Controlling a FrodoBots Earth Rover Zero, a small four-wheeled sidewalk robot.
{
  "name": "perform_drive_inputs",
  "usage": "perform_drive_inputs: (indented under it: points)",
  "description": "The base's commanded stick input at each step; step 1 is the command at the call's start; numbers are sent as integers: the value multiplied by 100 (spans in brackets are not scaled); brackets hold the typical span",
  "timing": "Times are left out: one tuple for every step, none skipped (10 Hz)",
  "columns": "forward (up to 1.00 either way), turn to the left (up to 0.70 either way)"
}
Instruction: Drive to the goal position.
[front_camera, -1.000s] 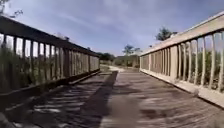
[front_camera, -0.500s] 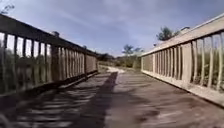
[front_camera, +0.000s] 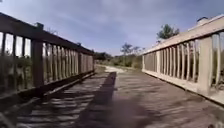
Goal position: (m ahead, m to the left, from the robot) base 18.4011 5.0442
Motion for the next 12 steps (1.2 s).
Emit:
perform_drive_inputs:
  points:
    - [85, -21]
    - [85, -18]
    - [85, 3]
    - [85, 0]
    - [85, 0]
    - [85, 0]
    - [85, 0]
    - [85, 0]
    - [85, 0]
    - [85, 0]
    - [85, 0]
    - [85, 0]
